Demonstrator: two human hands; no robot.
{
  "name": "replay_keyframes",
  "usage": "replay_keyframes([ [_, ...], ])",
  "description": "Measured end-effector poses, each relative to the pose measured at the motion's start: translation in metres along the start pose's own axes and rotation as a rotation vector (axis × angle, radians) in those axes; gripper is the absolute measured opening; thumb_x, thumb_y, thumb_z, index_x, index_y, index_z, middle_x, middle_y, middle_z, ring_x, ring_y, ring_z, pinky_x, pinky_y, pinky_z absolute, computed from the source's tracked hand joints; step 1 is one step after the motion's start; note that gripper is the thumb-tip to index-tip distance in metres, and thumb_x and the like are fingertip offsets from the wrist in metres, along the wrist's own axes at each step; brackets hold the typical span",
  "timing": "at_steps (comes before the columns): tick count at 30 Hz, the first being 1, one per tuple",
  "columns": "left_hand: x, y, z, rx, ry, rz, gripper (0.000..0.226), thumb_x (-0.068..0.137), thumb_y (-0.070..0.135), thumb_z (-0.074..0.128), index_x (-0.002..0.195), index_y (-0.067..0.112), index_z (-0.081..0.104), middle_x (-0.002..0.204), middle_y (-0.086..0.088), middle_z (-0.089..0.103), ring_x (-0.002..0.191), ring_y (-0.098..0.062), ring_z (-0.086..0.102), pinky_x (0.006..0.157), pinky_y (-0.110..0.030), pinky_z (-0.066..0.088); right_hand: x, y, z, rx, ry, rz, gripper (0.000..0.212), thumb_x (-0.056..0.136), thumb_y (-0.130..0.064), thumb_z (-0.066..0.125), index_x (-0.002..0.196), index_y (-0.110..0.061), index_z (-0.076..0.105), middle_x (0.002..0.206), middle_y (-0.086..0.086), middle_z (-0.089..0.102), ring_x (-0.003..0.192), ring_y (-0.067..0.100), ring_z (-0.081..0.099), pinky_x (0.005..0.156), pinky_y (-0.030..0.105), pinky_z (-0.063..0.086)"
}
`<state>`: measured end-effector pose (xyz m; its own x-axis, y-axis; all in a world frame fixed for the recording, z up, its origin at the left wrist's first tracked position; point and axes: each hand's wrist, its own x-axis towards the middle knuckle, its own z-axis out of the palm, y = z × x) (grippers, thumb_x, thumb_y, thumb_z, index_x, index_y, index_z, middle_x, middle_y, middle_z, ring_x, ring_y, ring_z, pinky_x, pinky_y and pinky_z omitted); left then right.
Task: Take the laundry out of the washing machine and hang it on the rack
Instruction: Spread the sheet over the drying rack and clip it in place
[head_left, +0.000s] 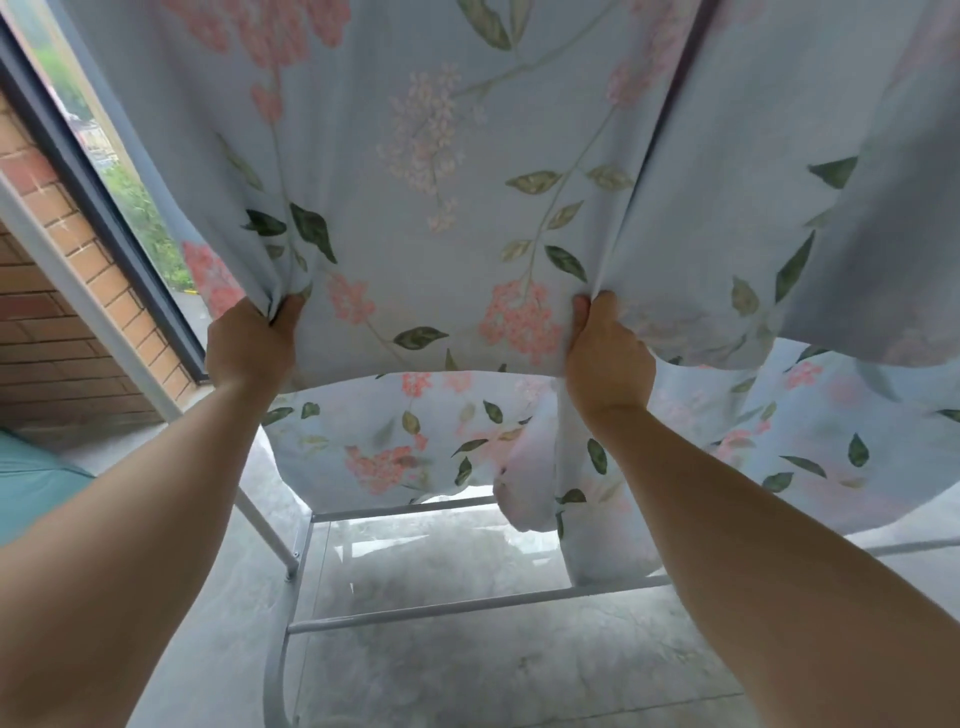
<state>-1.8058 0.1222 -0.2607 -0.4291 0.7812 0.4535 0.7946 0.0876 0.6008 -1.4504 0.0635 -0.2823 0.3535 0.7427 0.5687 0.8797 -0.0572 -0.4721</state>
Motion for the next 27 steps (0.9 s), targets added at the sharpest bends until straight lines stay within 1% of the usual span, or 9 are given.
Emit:
replay_keyframes([
  [3, 0.002, -0.010, -0.006, 0.074, 0.026, 0.009, 0.063, 0.093, 0.065, 0.045, 0.093, 0.004, 0.061, 0.080, -0.018, 0.060, 0.083, -0.042, 0.060, 0.063, -0.040, 0.039, -0.007, -0.014, 0.009, 0.008, -0.002, -0.001, 0.028, 0.106, -0.046, 0.015, 0.093, -0.024, 0.026, 0.053, -0.011, 0.035, 0.041, 0.008, 0.031, 0.044, 0.023, 0.016],
  [7, -0.001, -0.025, -0.008, 0.101, 0.070, -0.033, 0.063, 0.094, 0.062, 0.047, 0.101, 0.001, 0.063, 0.090, -0.025, 0.065, 0.092, -0.045, 0.060, 0.067, -0.042, 0.039, -0.024, -0.024, 0.019, 0.017, -0.013, 0.009, 0.039, 0.102, -0.049, 0.008, 0.096, -0.021, 0.035, 0.053, -0.014, 0.033, 0.042, 0.005, 0.030, 0.045, 0.021, 0.015],
  [11, -0.010, -0.037, -0.001, 0.088, 0.036, -0.037, 0.066, 0.092, 0.065, 0.047, 0.101, 0.002, 0.064, 0.087, -0.022, 0.065, 0.089, -0.044, 0.061, 0.064, -0.040, 0.040, -0.033, -0.016, 0.021, 0.003, -0.011, 0.017, 0.036, 0.102, -0.049, 0.008, 0.095, -0.022, 0.031, 0.053, -0.013, 0.032, 0.041, 0.005, 0.027, 0.045, 0.021, 0.014],
  [14, -0.022, -0.040, 0.007, 0.073, -0.001, -0.036, 0.065, 0.093, 0.064, 0.049, 0.101, 0.001, 0.065, 0.089, -0.023, 0.066, 0.088, -0.044, 0.062, 0.063, -0.039, 0.041, -0.039, -0.005, 0.024, -0.021, -0.002, 0.030, 0.045, 0.101, -0.049, 0.007, 0.101, -0.017, 0.038, 0.054, -0.014, 0.030, 0.041, 0.009, 0.028, 0.046, 0.022, 0.015],
  [17, -0.032, -0.040, 0.016, 0.072, -0.030, -0.023, 0.065, 0.093, 0.062, 0.049, 0.104, -0.001, 0.064, 0.093, -0.025, 0.067, 0.087, -0.045, 0.062, 0.064, -0.039, 0.040, -0.044, 0.008, 0.025, -0.041, 0.002, 0.032, 0.048, 0.101, -0.050, 0.007, 0.105, -0.014, 0.040, 0.055, -0.014, 0.029, 0.047, 0.022, 0.038, 0.048, 0.025, 0.024],
  [20, -0.042, -0.043, 0.024, 0.075, -0.062, -0.026, 0.068, 0.093, 0.065, 0.046, 0.105, 0.000, 0.064, 0.095, -0.024, 0.068, 0.091, -0.045, 0.063, 0.069, -0.041, 0.043, -0.052, 0.017, 0.028, -0.052, -0.020, 0.038, 0.047, 0.100, -0.051, 0.007, 0.102, -0.015, 0.037, 0.055, -0.012, 0.032, 0.051, 0.026, 0.044, 0.052, 0.032, 0.035],
  [23, -0.055, -0.050, 0.029, 0.087, -0.087, -0.033, 0.069, 0.094, 0.064, 0.044, 0.107, -0.001, 0.063, 0.096, -0.024, 0.068, 0.093, -0.045, 0.063, 0.074, -0.044, 0.047, -0.062, 0.023, 0.032, -0.048, -0.048, 0.043, 0.046, 0.100, -0.052, 0.006, 0.101, -0.017, 0.035, 0.055, -0.014, 0.032, 0.050, 0.027, 0.046, 0.051, 0.033, 0.039],
  [25, -0.065, -0.056, 0.030, 0.099, -0.100, -0.022, 0.067, 0.095, 0.063, 0.044, 0.104, -0.001, 0.063, 0.095, -0.024, 0.068, 0.092, -0.045, 0.063, 0.072, -0.042, 0.046, -0.070, 0.027, 0.035, -0.048, -0.076, 0.046, 0.042, 0.099, -0.053, 0.004, 0.100, -0.020, 0.030, 0.055, -0.014, 0.033, 0.051, 0.027, 0.048, 0.052, 0.033, 0.041],
  [27, -0.073, -0.063, 0.031, 0.093, -0.113, -0.010, 0.063, 0.095, 0.061, 0.043, 0.097, 0.002, 0.063, 0.089, -0.020, 0.069, 0.087, -0.044, 0.064, 0.069, -0.040, 0.045, -0.077, 0.029, 0.038, -0.049, -0.080, 0.037, 0.040, 0.098, -0.055, 0.002, 0.097, -0.023, 0.026, 0.054, -0.014, 0.035, 0.049, 0.027, 0.048, 0.051, 0.031, 0.038],
])
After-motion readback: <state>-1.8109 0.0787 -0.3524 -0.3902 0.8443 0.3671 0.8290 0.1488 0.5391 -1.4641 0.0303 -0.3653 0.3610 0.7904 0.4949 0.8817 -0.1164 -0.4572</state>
